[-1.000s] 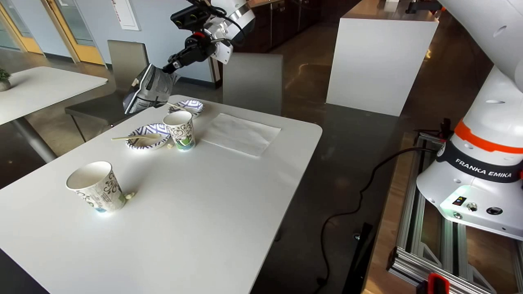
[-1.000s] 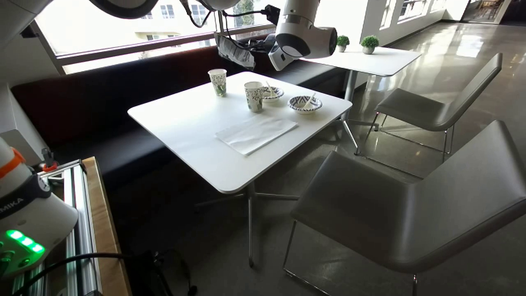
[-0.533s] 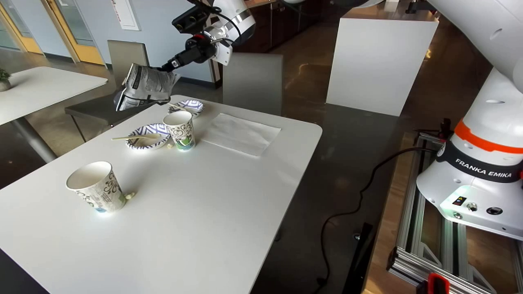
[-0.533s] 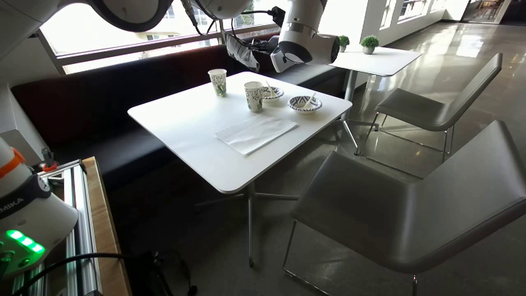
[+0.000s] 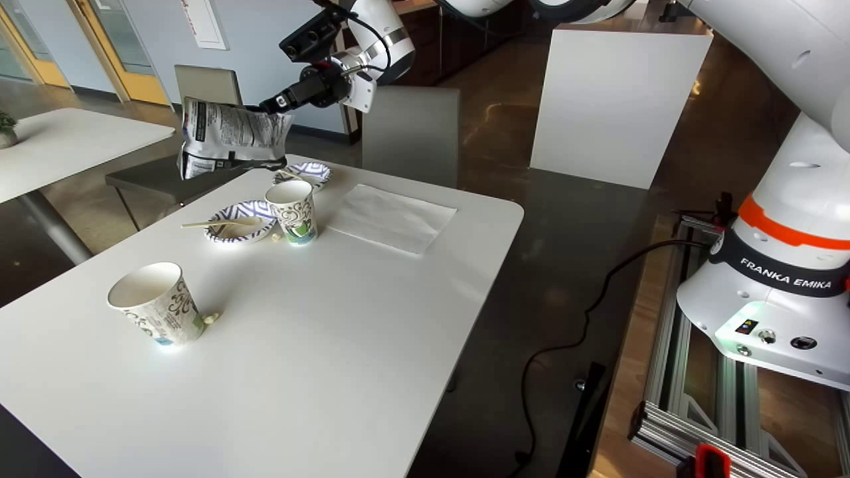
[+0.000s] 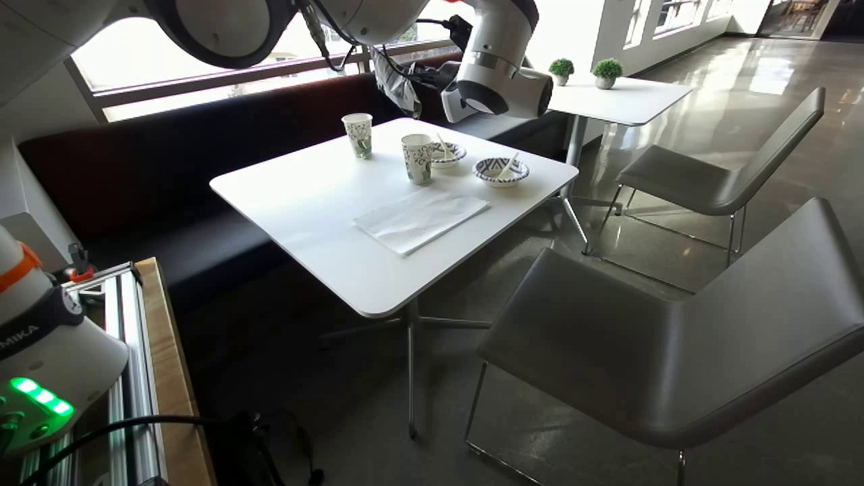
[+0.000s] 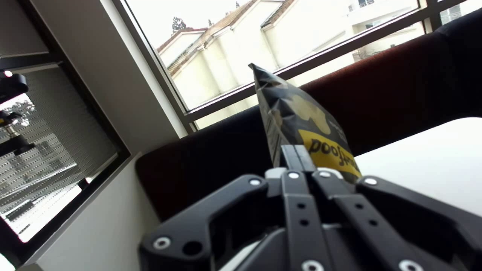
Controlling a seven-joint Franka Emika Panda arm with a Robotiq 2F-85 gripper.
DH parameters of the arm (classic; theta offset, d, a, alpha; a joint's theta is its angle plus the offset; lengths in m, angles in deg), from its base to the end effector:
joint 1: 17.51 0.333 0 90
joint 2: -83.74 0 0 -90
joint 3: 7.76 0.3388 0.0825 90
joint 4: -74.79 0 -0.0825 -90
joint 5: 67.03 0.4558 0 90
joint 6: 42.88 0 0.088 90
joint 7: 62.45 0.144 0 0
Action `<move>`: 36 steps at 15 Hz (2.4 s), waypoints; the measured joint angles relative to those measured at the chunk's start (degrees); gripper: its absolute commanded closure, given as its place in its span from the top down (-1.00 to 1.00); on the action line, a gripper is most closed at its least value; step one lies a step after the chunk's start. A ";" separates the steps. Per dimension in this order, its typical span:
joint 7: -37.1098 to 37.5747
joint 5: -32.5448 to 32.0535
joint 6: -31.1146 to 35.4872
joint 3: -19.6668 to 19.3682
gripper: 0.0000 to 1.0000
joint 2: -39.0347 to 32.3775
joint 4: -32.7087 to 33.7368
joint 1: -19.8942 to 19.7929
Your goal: Pour the contents of the black packet into the paper cup on the right
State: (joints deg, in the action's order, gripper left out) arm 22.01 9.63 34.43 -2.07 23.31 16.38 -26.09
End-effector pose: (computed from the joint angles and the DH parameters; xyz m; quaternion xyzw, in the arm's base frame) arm 0.8168 0.0827 0.2379 -0.4459 0.5531 0.6262 0.3209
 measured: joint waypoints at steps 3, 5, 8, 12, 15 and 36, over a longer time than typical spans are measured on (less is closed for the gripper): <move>0.00 0.83 -1.05 0.35 -0.99 -0.71 0.00 -0.01; 0.00 1.14 -1.39 0.41 -0.99 -0.93 0.00 -0.12; 0.00 1.73 -2.17 0.42 -0.99 -1.03 0.00 -0.42; 0.00 2.96 -3.23 0.46 -0.99 -1.14 0.00 -0.99; -0.04 3.22 -3.53 0.39 -0.97 -1.16 0.00 -1.12; -2.65 5.74 -17.25 1.30 -0.99 -2.90 -0.06 -4.71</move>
State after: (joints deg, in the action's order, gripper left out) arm 19.36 15.37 17.18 -0.77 20.41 16.32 -30.79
